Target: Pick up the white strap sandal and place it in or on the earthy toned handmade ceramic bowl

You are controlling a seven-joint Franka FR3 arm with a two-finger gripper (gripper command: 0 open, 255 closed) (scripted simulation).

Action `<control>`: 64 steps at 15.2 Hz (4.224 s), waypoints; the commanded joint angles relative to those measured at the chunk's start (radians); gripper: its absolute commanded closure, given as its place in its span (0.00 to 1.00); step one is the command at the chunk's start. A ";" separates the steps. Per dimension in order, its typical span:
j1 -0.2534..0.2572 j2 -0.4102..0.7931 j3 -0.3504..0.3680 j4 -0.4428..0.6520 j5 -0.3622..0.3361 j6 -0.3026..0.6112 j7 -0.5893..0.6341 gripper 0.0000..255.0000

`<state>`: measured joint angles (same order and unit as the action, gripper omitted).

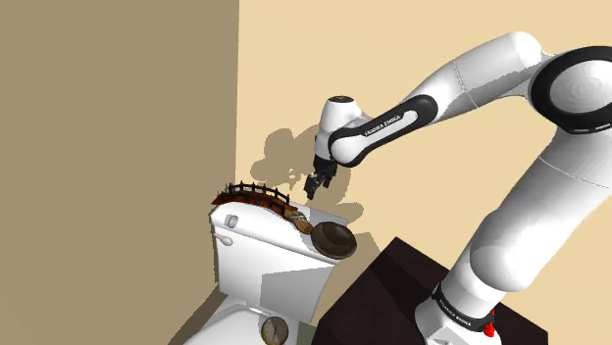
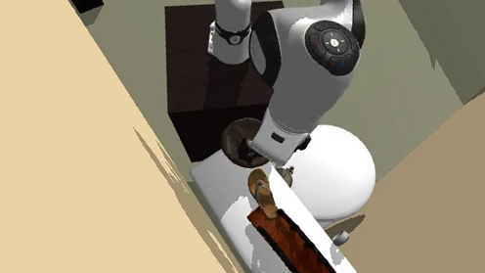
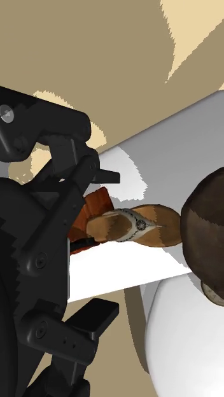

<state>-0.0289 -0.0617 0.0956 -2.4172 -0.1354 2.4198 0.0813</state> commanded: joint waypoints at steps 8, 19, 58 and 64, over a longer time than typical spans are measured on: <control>0.009 0.347 -0.012 0.143 -0.091 0.154 0.064 0.00; 0.023 0.511 -0.042 0.198 -0.136 0.254 0.095 0.00; -0.007 0.251 0.006 0.197 -0.043 -0.001 0.007 1.00; -0.019 0.050 0.004 -0.077 -0.026 0.076 -0.009 1.00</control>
<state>-0.0466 0.0306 0.0993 -2.4458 -0.1673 2.4881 0.0760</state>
